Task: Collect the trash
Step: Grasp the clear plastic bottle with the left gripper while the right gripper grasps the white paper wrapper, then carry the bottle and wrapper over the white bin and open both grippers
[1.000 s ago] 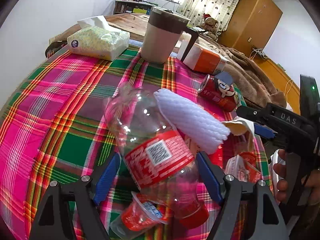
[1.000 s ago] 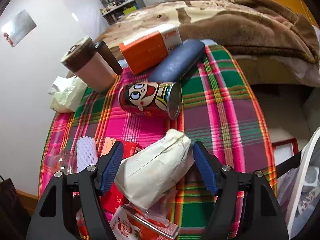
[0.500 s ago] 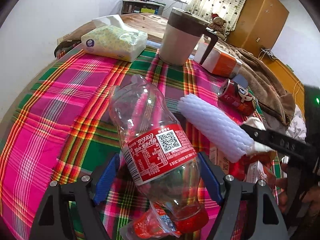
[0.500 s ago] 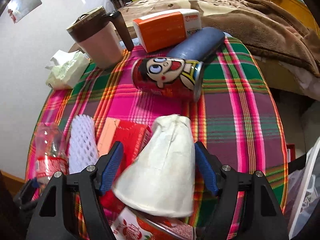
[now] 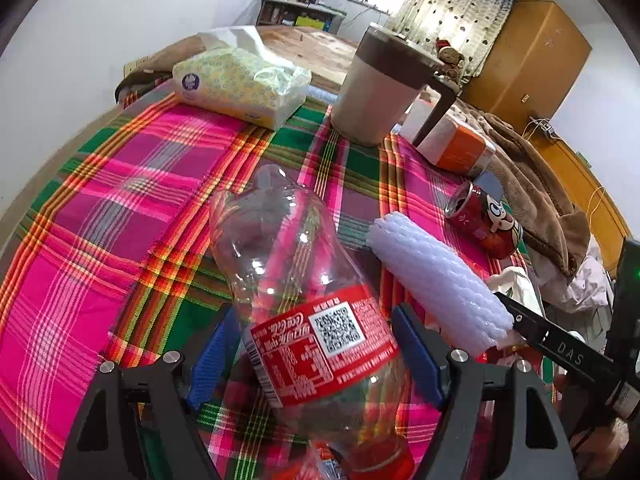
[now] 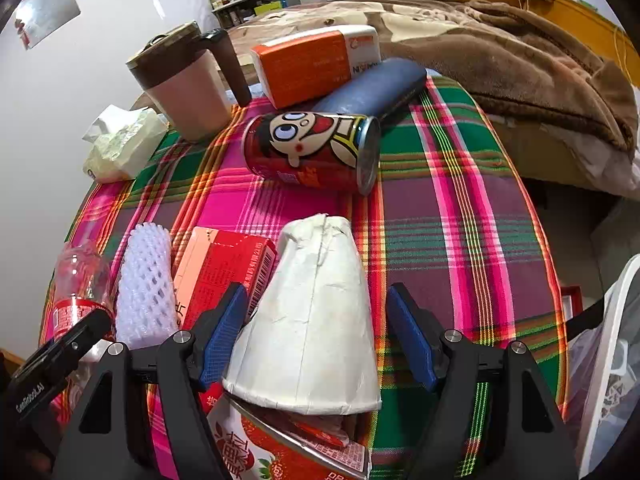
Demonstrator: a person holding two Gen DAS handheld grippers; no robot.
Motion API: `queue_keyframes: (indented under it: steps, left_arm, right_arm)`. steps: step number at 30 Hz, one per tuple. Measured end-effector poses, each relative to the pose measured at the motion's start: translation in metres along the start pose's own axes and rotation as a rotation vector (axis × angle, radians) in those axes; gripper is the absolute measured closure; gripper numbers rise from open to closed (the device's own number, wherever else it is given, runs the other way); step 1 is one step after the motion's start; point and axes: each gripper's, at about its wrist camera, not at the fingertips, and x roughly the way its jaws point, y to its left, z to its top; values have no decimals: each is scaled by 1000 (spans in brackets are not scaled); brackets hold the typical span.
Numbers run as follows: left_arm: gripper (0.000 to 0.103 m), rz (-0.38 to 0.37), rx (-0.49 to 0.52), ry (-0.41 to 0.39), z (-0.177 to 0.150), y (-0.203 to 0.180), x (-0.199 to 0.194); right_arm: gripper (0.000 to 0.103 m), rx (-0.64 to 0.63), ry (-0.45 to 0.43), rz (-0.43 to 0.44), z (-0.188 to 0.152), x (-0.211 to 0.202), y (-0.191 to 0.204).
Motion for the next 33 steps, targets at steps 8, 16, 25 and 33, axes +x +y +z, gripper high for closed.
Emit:
queue_keyframes:
  steps: [8,16,25,33]
  left_arm:
    - [27,2,2,-11,1,-3,1]
    - [32,-1,7,-36,3,-4,-4]
    - [34,-6,30,-55,3,-12,-12]
    - [35,-14,45,-97,2,-21,-28]
  right_arm:
    - [46,5,-21,1,-3,-4,-2]
    - [65,3,-47,3,-3,-7,-3]
    - [73,-12,-90,28,-2,-18,-4]
    - [74,-8,-132,46,-3,-30,-8]
